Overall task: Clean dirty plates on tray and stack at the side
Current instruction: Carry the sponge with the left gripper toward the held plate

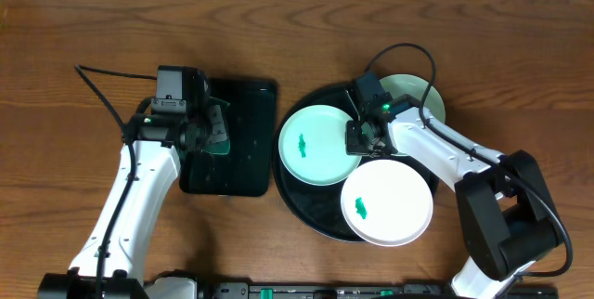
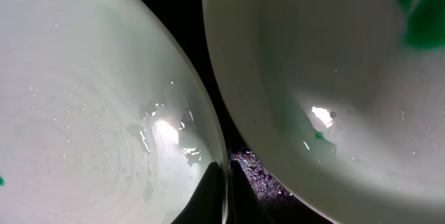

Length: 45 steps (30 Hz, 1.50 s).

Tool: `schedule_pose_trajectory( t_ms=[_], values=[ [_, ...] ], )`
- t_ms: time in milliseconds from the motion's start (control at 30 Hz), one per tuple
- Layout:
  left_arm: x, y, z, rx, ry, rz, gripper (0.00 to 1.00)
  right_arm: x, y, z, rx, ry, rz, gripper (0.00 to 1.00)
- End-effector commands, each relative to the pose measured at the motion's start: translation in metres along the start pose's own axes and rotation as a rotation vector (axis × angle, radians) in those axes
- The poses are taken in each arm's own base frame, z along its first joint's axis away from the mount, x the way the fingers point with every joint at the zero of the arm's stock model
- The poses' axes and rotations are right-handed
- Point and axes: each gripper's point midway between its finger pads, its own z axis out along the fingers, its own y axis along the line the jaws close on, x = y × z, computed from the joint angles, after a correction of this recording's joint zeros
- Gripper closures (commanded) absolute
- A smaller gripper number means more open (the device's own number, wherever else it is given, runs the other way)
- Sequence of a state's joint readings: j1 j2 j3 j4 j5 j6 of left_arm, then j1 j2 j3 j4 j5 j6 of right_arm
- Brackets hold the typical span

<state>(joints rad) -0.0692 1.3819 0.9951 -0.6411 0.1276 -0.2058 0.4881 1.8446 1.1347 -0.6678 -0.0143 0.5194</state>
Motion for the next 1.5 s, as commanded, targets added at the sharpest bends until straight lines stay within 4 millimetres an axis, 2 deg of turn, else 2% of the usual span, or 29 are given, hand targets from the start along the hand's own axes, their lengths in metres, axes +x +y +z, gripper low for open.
schedule_pose_trajectory(
  t_ms=[0,433,600,633,700,900,1033,1167,1467],
  values=[
    [0.0,0.0,-0.001,-0.004,-0.011,0.006,0.93,0.001,-0.002,0.002,0.023,-0.008,-0.001,0.99],
    [0.003,0.002,0.01,-0.006,0.001,0.026,0.93,-0.004,-0.002,0.002,0.016,-0.022,-0.028,0.99],
    [0.006,-0.009,0.014,0.01,0.009,0.104,0.93,-0.009,-0.008,0.001,0.052,-0.05,-0.029,0.99],
    [0.005,-0.016,0.013,0.013,0.007,0.138,0.92,-0.014,-0.017,0.0,0.102,-0.076,-0.027,0.99],
    [0.002,-0.02,0.008,0.004,0.001,0.155,0.93,-0.016,-0.02,0.0,0.124,-0.09,-0.027,0.99],
    [-0.021,-0.026,-0.026,-0.051,-0.004,0.174,0.92,-0.014,-0.014,0.0,0.088,-0.077,-0.027,0.99],
    [-0.028,-0.03,-0.035,-0.055,0.007,0.13,0.93,-0.014,-0.012,0.0,0.085,-0.078,-0.03,0.99],
    [-0.023,-0.031,-0.03,-0.053,0.036,0.052,0.93,-0.014,-0.012,0.0,0.083,-0.077,-0.029,0.99],
    [-0.009,-0.055,-0.011,-0.025,0.098,0.113,0.93,-0.011,-0.006,0.001,0.049,-0.058,-0.03,0.99]
  ],
)
